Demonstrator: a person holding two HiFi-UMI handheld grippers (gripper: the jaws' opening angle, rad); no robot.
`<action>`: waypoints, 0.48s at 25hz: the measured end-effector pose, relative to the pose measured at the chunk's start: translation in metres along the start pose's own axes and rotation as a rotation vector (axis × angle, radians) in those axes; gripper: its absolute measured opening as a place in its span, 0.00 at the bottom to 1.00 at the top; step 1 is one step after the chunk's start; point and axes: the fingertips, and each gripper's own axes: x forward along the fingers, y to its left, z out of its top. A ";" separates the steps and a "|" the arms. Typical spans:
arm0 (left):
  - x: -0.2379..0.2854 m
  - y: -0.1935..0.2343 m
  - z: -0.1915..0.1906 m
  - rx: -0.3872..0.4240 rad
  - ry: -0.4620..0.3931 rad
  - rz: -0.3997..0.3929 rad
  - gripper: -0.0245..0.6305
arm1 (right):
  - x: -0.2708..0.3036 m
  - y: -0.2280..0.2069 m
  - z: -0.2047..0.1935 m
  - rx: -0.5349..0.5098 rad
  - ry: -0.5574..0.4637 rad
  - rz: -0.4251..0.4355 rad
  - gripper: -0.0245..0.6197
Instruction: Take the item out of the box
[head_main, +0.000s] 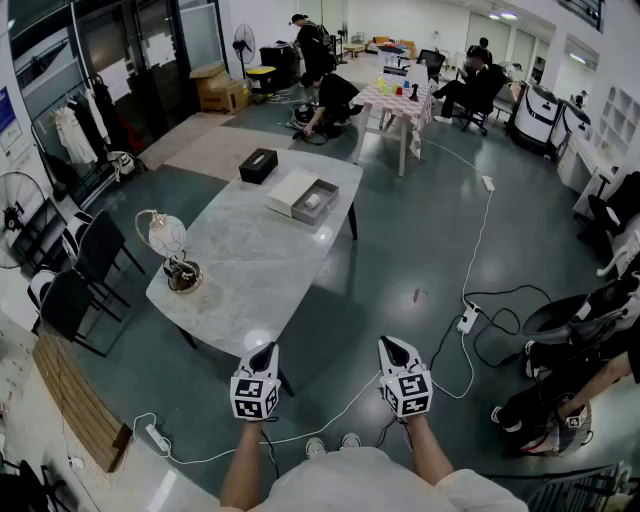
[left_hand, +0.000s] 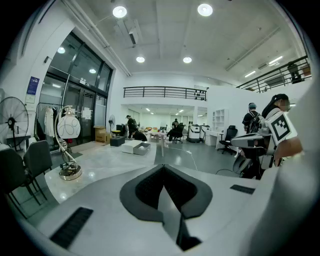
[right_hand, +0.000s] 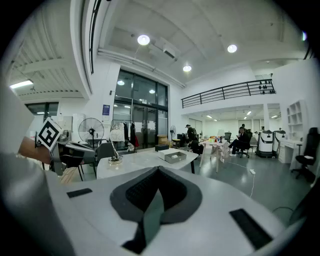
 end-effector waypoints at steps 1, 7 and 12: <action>-0.003 -0.001 -0.001 0.000 0.002 0.000 0.06 | -0.002 0.002 0.000 -0.001 0.001 0.001 0.04; -0.011 -0.009 -0.006 -0.010 0.007 0.000 0.06 | -0.011 0.006 -0.007 0.000 0.012 0.006 0.04; -0.016 -0.014 -0.008 -0.013 0.008 0.006 0.06 | -0.018 0.005 -0.007 0.004 -0.002 0.009 0.04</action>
